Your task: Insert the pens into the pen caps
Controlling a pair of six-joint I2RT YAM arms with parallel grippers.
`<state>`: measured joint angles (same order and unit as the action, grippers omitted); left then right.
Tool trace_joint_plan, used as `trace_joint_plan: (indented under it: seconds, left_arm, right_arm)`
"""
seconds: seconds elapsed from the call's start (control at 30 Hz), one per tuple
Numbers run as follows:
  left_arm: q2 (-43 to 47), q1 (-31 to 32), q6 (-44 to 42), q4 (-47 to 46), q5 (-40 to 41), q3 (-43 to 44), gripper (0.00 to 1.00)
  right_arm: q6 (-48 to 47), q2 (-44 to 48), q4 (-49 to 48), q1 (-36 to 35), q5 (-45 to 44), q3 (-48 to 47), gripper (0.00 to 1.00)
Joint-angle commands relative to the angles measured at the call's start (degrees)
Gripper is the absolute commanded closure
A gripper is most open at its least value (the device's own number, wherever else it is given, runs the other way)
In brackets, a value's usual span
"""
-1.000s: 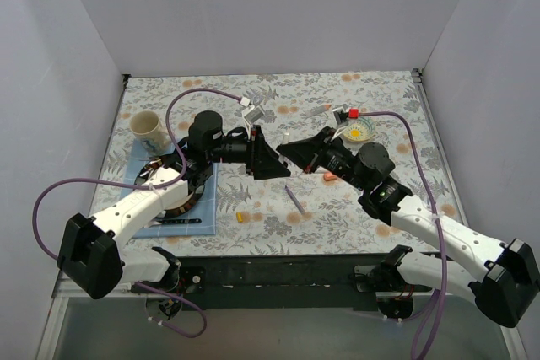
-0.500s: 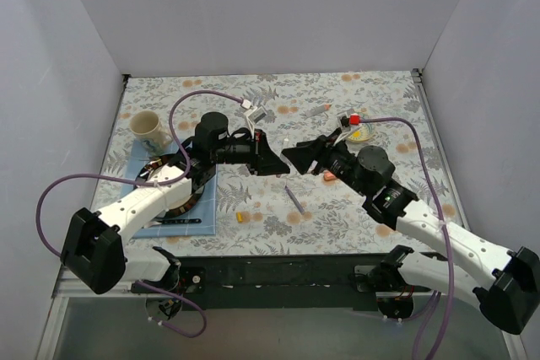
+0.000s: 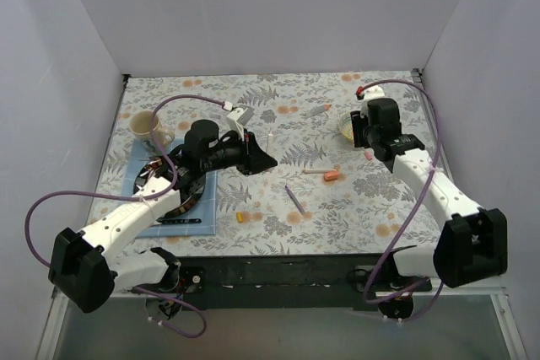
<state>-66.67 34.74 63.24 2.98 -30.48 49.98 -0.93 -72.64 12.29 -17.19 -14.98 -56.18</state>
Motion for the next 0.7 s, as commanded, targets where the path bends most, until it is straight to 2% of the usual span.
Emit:
trace_joint_plan:
  seconds: [0.0, 0.13, 0.27, 0.5, 0.67]
  left_arm:
    - [0.32, 0.41, -2.77, 0.44, 0.25, 0.91, 1.00]
    - [-0.30, 0.33, -4.35, 0.97, -0.90, 1.00, 1.00]
    - [0.32, 0.41, -4.36, 1.06, -0.72, 1.18, 1.00]
    - [0.76, 0.33, -4.00, 0.97, 1.12, 0.74, 1.00]
    - [0.49, 0.33, -4.09, 0.80, 0.60, 0.74, 1.00]
  right_arm:
    - [-9.35, -4.61, 7.49, 3.56, -0.83, -1.31, 0.53]
    - [-12.60, -6.90, 4.50, 7.43, 1.71, 1.33, 0.54]
    - [-13.13, -9.18, 1.16, 10.68, 9.15, 1.34, 0.58]
    - [-13.57, -14.37, -3.24, 12.36, 13.22, 3.36, 0.55]
    - [-15.16, -19.45, -4.82, 12.88, 12.00, 2.49, 0.56]
